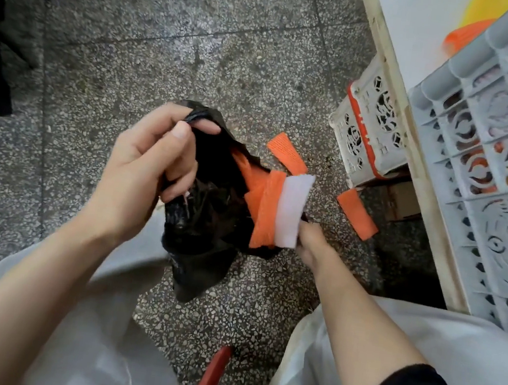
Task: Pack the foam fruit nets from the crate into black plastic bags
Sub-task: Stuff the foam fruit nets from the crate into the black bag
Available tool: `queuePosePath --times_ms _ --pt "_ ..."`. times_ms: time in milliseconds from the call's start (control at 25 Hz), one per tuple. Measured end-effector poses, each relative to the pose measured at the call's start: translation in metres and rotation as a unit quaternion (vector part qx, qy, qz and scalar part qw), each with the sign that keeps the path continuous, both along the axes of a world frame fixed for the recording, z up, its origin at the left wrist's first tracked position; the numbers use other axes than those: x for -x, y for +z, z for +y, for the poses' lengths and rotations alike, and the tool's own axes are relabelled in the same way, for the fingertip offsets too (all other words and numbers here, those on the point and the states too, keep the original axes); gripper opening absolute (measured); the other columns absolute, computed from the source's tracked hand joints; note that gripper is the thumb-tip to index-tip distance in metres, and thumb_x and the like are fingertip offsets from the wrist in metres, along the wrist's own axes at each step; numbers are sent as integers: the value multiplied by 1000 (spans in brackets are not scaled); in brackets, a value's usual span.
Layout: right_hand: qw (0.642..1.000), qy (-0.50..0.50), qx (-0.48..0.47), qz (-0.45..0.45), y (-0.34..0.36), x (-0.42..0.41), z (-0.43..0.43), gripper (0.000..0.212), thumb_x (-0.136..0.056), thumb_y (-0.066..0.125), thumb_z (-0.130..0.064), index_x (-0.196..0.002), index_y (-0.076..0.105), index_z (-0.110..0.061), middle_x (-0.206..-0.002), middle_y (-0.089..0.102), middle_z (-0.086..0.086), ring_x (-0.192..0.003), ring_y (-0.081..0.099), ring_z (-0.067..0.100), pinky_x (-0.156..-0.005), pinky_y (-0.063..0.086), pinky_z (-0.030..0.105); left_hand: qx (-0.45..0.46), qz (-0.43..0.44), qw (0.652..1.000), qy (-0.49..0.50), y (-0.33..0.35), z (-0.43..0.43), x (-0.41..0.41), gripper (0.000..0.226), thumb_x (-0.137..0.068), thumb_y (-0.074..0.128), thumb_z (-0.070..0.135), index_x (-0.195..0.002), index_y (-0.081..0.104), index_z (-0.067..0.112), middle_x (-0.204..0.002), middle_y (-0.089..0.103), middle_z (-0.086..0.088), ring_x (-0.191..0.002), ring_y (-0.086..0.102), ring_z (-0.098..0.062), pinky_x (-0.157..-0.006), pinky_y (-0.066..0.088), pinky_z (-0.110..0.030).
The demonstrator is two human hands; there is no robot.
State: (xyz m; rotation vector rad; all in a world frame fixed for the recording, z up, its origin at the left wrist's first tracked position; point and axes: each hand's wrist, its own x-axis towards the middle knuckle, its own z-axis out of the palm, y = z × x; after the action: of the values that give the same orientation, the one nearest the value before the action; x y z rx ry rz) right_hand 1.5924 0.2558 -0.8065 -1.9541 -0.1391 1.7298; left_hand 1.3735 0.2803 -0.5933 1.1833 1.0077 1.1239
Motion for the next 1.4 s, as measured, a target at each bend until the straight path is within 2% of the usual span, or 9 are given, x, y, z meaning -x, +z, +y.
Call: queuePosePath --times_ms 80,160,280,400,560,680,920,1160,1400 --pt "998 28 -41 -30 8 7 5 21 -96 44 -3 -112 57 1 -100 64 13 -79 58 19 -62 47 26 13 106 993 41 -15 8 11 26 -97 37 14 -90 61 22 -50 33 13 -44 28 -7 -41 27 -17" --pt "981 82 -129 -116 31 10 16 17 -93 46 0 -103 59 -4 -105 64 14 -90 58 20 -68 45 26 36 300 950 74 -36 19 15 21 -97 42 15 -89 58 25 -50 41 12 -46 40 -14 -49 36 -24" --pt "920 123 -287 -238 73 9 32 14 -96 46 -14 -98 59 -9 -86 62 -1 -80 59 13 -64 43 19 80 442 882 143 -64 28 17 19 -96 43 15 -101 61 17 -73 57 0 -77 57 -30 -70 38 -30" --pt "863 178 -358 -308 104 1 35 19 -98 43 -26 -85 54 -18 -67 58 -9 -64 57 13 -67 49 33 89 469 863 169 -71 28 14 22 -96 44 18 -103 63 8 -93 66 -12 -87 61 -30 -75 43 -30" --pt "813 103 -423 -387 128 -22 28 10 -99 43 -28 -93 46 -20 -74 59 -4 -68 57 17 -67 47 31 78 414 872 248 -58 23 5 17 -95 45 15 -97 61 13 -75 57 -1 -65 54 -5 -63 36 -22" --pt "792 249 -352 -432 130 -37 23 19 -96 45 -37 -90 51 -20 -75 64 -3 -67 61 21 -69 50 40 128 429 877 174 -60 15 1 14 -91 53 19 -97 63 10 -76 57 -3 -73 57 -22 -73 42 -29" --pt "697 293 -308 -577 133 -56 12 36 -98 40 -40 -113 54 -12 -85 70 9 -79 65 32 -57 37 32 38 367 884 287 -42 3 -7 9 -92 55 23 -95 56 15 -66 50 10 -61 49 2 -61 36 -13" --pt "746 437 -230 -447 96 -60 13 27 -99 39 -26 -117 55 -12 -102 67 10 -98 61 33 -67 38 33 138 572 808 34 -94 9 -6 27 -94 50 27 -112 55 7 -99 65 -16 -97 59 -35 -79 44 -39" --pt "742 573 -116 -328 50 -62 7 36 -99 43 -30 -130 50 -13 -120 62 12 -112 57 30 -88 48 38 107 660 740 -79 -138 20 -29 27 -95 46 28 -115 48 9 -114 54 -15 -108 52 -35 -81 42 -42"
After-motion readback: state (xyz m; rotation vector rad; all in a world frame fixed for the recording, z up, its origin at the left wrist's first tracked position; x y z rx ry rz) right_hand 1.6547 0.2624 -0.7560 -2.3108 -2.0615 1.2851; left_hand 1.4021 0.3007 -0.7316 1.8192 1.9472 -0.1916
